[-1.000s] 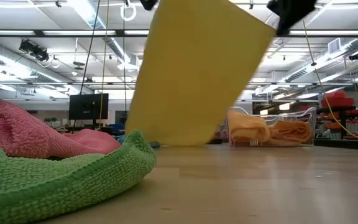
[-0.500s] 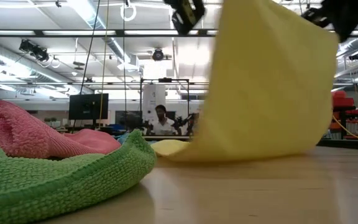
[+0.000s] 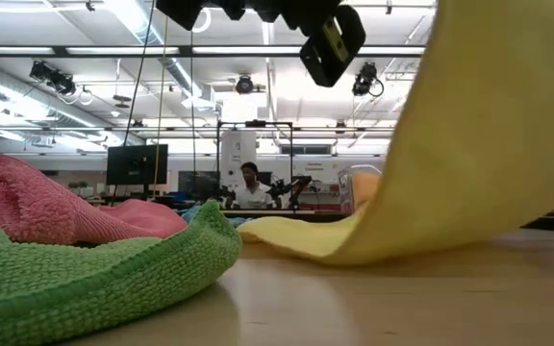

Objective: Fold microfiber towels
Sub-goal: Fold the yellow microfiber cloth

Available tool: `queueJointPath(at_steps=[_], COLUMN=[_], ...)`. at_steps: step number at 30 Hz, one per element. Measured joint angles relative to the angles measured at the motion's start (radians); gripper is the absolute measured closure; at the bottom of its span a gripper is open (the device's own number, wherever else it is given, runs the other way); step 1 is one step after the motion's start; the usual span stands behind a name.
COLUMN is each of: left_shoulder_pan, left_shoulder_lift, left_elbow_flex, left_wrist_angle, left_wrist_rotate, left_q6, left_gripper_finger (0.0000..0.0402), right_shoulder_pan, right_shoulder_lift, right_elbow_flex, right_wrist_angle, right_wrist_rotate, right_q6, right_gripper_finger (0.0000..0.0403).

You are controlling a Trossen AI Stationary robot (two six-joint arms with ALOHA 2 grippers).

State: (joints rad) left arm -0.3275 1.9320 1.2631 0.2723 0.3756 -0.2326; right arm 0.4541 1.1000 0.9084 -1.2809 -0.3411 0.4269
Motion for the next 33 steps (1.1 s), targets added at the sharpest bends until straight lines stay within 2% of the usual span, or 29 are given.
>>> queueJointPath(at_steps=[2, 5, 7, 11, 13, 17, 20, 23, 27, 30, 33], left_shoulder_pan=[0.0, 0.006, 0.016, 0.049, 0.06, 0.077, 0.085, 0.09, 0.102, 0.118, 0.124], left_shoulder_lift=[0.0, -0.016, -0.039, -0.093, -0.113, -0.124, -0.105, -0.082, -0.072, -0.074, -0.095], left_elbow_flex=[0.0, 0.0, 0.0, 0.0, 0.0, -0.001, 0.0, 0.0, 0.0, -0.001, -0.001], left_wrist_angle=[0.001, -0.065, -0.152, -0.331, -0.436, -0.617, -0.655, -0.678, -0.781, -0.853, -0.89], left_wrist_rotate=[0.03, 0.063, 0.08, 0.074, 0.041, -0.104, -0.181, -0.22, -0.322, -0.345, -0.347], left_q6=[0.0, -0.01, -0.011, -0.004, 0.011, 0.039, 0.038, 0.039, 0.042, 0.035, 0.036], left_gripper_finger=[0.039, 0.0376, 0.037, 0.0379, 0.0389, 0.0394, 0.0379, 0.037, 0.0383, 0.0393, 0.0391], right_shoulder_pan=[-0.01, -0.048, -0.081, -0.156, -0.19, -0.259, -0.304, -0.352, -0.417, -0.442, -0.46], right_shoulder_lift=[0.0, 0.0, 0.002, 0.032, 0.061, 0.145, 0.228, 0.305, 0.365, 0.377, 0.373], right_elbow_flex=[0.012, 0.017, 0.018, 0.018, 0.018, -0.001, -0.031, -0.037, -0.037, -0.037, -0.037], right_wrist_angle=[0.006, 0.065, 0.11, 0.178, 0.22, 0.345, 0.442, 0.45, 0.496, 0.555, 0.602], right_wrist_rotate=[0.014, 0.117, 0.212, 0.332, 0.38, 0.431, 0.459, 0.515, 0.556, 0.565, 0.648], right_q6=[-0.045, -0.15, -0.214, -0.325, -0.37, -0.442, -0.485, -0.506, -0.537, -0.586, -0.635], right_gripper_finger=[0.04, 0.04, 0.04, 0.04, 0.04, 0.04, 0.04, 0.04, 0.04, 0.04, 0.04])
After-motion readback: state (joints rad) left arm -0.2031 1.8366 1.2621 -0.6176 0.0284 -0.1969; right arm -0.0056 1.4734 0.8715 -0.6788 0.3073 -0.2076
